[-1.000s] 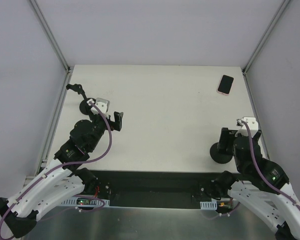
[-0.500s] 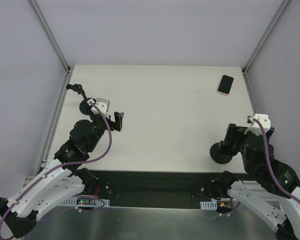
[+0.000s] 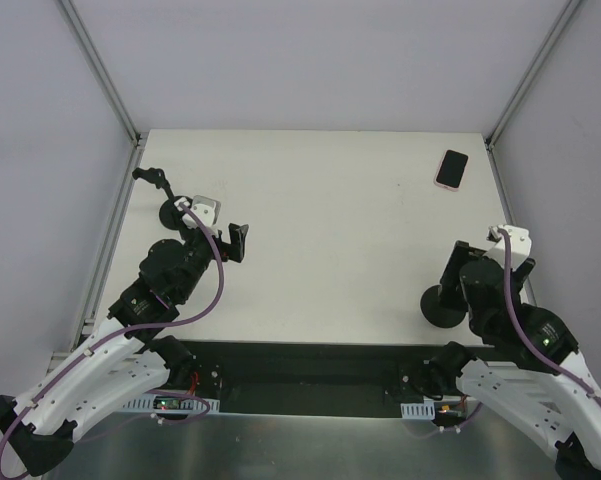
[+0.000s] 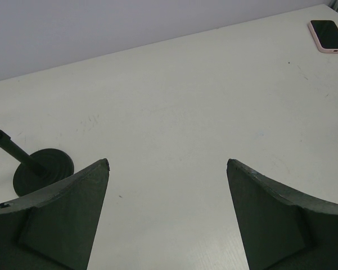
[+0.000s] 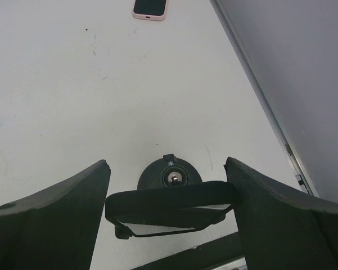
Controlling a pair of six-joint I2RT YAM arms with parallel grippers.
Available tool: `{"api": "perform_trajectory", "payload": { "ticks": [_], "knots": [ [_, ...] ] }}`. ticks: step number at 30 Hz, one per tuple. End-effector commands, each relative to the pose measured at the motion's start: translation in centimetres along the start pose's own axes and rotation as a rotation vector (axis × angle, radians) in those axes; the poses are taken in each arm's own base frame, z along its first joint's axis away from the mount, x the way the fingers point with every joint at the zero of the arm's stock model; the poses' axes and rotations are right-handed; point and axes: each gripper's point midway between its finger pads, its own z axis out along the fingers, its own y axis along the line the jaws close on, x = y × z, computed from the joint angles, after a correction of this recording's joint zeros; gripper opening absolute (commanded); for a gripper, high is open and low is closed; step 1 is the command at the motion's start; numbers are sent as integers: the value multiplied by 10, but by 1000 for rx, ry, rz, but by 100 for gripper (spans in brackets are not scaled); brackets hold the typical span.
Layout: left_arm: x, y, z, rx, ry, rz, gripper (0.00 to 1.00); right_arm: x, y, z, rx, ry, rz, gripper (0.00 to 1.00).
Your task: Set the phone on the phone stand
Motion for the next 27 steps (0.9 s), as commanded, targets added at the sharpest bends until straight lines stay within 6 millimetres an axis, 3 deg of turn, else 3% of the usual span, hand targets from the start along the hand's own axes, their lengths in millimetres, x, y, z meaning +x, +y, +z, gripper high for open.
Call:
{"api": "perform_trajectory", "payload": {
  "ticks": [1,7,10,14,16,20,27],
  "knots": [
    [-23,1,-3,4,-54,-26,84,0,-7,4,78,-15,50,82],
    [-21,1,-2,2,-47,-25,84,3,0,7,26,-36,27,56],
    [-20,0,-1,6,-43,-26,84,2,1,7,0,-54,-8,37],
    [-20,0,0,7,-40,-27,84,-5,14,5,-113,-106,-72,0],
    [-19,-1,1,7,-37,-26,84,-8,29,-1,-223,-127,-96,0],
    [-19,-2,1,12,-35,-25,84,-8,38,-2,-271,-126,-122,0],
    [-22,0,-2,7,-47,-28,84,-3,36,0,-248,-95,-121,0]
  ]
}}
